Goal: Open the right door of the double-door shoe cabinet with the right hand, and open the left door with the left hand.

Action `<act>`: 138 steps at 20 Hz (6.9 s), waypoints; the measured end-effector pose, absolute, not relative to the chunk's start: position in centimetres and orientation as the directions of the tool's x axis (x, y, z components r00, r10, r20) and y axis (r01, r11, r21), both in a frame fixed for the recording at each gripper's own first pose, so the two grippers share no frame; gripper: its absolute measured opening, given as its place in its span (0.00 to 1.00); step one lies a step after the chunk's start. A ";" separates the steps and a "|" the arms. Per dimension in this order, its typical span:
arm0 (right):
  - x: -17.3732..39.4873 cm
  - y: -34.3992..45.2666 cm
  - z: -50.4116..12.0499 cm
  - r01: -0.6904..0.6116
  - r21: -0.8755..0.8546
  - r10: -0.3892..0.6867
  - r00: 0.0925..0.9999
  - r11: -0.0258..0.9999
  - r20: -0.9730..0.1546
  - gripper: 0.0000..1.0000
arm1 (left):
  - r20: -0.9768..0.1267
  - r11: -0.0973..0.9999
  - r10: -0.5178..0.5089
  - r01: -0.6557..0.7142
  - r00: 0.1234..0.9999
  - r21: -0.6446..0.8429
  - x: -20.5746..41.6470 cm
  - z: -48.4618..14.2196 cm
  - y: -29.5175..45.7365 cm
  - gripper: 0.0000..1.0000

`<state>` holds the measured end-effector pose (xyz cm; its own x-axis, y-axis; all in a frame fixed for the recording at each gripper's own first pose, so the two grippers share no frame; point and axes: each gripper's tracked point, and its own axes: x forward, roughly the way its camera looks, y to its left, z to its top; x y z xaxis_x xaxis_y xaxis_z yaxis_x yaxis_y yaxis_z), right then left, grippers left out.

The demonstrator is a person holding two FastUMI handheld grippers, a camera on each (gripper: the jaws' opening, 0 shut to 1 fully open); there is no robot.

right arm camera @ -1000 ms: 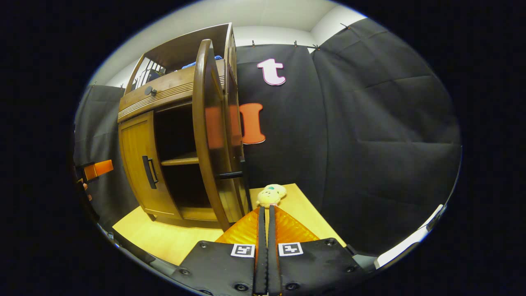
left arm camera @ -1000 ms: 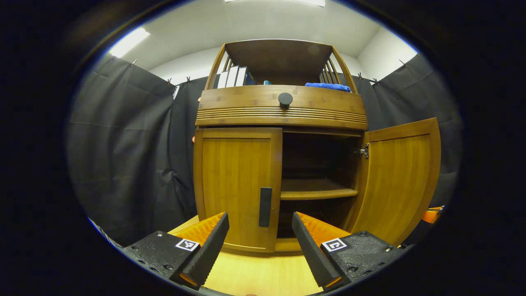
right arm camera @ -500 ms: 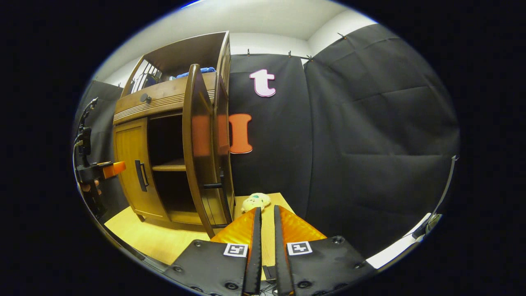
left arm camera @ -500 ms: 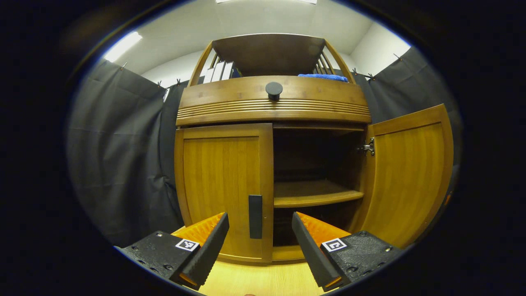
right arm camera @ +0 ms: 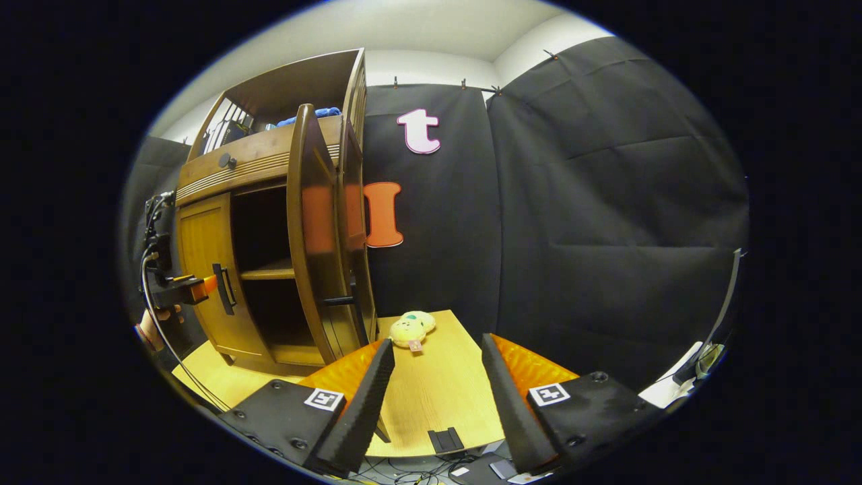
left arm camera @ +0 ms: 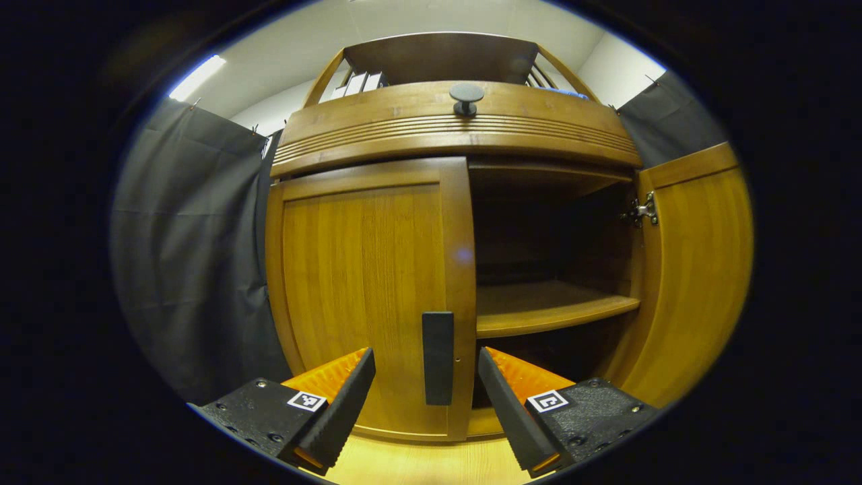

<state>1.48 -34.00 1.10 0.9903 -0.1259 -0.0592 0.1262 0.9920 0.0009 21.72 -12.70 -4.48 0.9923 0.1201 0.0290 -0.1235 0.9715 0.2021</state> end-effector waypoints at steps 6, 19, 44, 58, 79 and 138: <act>1.2 -34.4 1.2 0.150 -0.013 -0.150 0.987 0.989 -0.058 0.92 | -0.019 0.973 0.123 -0.117 0.992 0.201 24.5 -7.0 -12.1 0.89; 0.9 -35.7 0.8 0.197 -0.005 -0.197 0.977 0.980 -0.086 0.92 | -0.038 0.992 0.071 -0.067 0.997 0.103 27.2 -8.5 -12.9 0.47; 0.8 -26.7 0.6 0.156 0.003 -0.155 0.985 0.988 -0.079 0.92 | -0.057 0.986 -0.105 0.111 0.993 0.121 20.1 -8.0 -11.7 0.18; -0.3 -16.7 0.2 0.213 -0.003 -0.213 0.976 0.977 -0.049 0.92 | -0.048 0.968 -0.235 0.239 0.971 0.079 15.4 -7.6 -9.3 0.17; 1.9 -8.6 -0.5 0.166 -0.065 -0.169 0.985 0.984 -0.039 0.92 | -0.094 0.972 -0.231 0.234 0.968 0.022 9.2 -6.6 -2.0 0.16; 1.0 -1.4 0.3 -0.014 -0.063 0.011 0.999 0.998 -0.052 0.98 | -0.066 0.996 0.030 -0.024 0.997 0.083 -1.6 -0.2 7.3 0.05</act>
